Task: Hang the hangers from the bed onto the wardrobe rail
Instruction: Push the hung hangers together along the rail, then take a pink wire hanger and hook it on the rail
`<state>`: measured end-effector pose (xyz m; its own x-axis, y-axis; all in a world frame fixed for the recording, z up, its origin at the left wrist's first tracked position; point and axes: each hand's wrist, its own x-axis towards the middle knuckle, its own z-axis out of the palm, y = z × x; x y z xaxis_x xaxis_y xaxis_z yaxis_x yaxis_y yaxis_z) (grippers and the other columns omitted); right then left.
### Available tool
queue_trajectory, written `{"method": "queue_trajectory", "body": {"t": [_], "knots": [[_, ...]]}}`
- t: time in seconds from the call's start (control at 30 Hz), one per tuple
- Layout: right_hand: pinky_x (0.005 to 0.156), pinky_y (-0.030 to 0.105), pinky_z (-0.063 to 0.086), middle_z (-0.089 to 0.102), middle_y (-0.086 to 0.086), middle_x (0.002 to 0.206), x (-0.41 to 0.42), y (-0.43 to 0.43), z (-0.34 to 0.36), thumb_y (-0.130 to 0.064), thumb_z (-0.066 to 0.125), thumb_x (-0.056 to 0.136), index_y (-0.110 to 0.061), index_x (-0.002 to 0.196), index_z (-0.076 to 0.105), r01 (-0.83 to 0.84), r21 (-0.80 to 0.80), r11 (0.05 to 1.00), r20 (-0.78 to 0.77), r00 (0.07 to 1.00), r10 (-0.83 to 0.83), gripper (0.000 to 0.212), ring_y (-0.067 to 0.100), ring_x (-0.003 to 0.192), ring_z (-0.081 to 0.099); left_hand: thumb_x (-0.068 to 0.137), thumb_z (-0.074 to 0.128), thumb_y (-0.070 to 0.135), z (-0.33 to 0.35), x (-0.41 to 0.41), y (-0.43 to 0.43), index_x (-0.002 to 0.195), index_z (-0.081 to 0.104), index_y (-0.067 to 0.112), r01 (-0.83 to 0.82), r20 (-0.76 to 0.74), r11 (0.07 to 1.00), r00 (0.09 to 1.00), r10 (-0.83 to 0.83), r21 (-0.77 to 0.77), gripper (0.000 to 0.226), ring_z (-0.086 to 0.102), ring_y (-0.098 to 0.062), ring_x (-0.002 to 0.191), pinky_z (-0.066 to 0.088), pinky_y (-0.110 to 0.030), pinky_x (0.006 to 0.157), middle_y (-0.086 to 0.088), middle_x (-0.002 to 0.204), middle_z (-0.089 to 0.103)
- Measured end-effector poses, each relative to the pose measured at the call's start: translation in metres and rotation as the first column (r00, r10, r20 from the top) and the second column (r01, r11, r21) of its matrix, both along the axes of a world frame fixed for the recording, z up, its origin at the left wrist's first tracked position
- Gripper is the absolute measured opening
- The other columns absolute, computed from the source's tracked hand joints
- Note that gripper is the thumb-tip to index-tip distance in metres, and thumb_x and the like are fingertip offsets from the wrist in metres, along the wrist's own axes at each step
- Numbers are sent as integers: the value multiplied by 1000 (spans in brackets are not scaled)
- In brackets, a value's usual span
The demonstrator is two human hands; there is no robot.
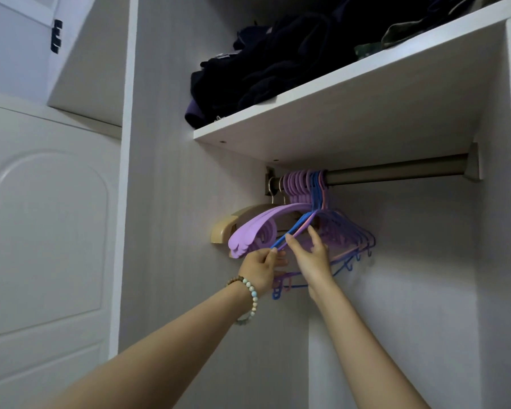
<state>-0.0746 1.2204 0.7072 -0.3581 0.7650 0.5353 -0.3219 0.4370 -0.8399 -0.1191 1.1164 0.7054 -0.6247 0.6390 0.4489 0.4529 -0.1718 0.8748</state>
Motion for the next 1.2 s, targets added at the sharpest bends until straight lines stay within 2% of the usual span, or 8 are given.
{"method": "queue_trajectory", "body": {"t": [0.13,0.3,0.43,0.57,0.73,1.0,1.07,1.2], "knots": [[111,35,27,22,5,150,3,-24,-5,-34,64,85,-23,145,30,30,22,999,-38,999,-29,71,20,140,25,98,35,29,-1,-4,-21,111,58,7,-20,-71,1000,997,18,-23,34,63,-25,97,52,-29,70,-12,116,64],[118,36,17,8,2,157,5,-68,1,-31,59,88,-22,147,24,53,75,996,-119,992,-44,69,14,145,11,99,30,36,10,-5,-71,113,58,9,-14,-54,999,998,16,31,41,59,-20,83,47,-25,66,-7,105,63],[113,25,15,11,-2,156,1,-119,13,-26,58,90,-22,145,28,22,163,986,-150,989,2,63,9,144,11,99,29,35,22,-19,-127,110,58,13,-60,-123,993,990,73,100,37,59,-20,83,47,-28,69,-5,105,63],[102,10,12,11,-6,157,-16,-183,23,-28,56,91,-25,144,30,-23,241,970,-102,994,49,59,7,143,10,98,32,37,29,-43,-197,117,56,13,-187,-199,969,956,218,162,39,63,-19,88,52,-35,80,-3,110,64],[100,14,14,4,-13,157,-55,-274,17,-37,52,92,-31,146,24,-215,309,927,35,976,214,61,5,144,9,97,35,36,16,-87,-305,122,53,12,-371,-217,910,888,406,185,39,62,-17,93,50,-35,85,-2,111,62],[108,22,10,1,-16,157,-149,-450,-45,-45,54,89,-34,146,19,-540,342,769,333,835,438,68,5,144,6,96,35,38,-63,-158,-522,129,48,17,-723,-236,691,669,705,18,41,54,-10,104,38,-24,85,-3,124,57],[107,20,9,1,-15,157,-170,-499,-71,-44,55,89,-34,147,18,-625,309,717,416,767,489,69,5,145,5,96,36,39,-96,-168,-581,131,46,17,-774,-203,632,625,753,-40,43,50,-7,104,36,-21,85,-2,129,55],[111,24,11,2,-13,157,-201,-602,-139,-46,57,87,-31,147,19,-778,196,596,574,584,574,73,7,145,5,94,39,45,-181,-174,-697,134,44,17,-848,-123,498,522,844,-182,49,49,-18,123,38,-28,96,-4,136,52]]}}
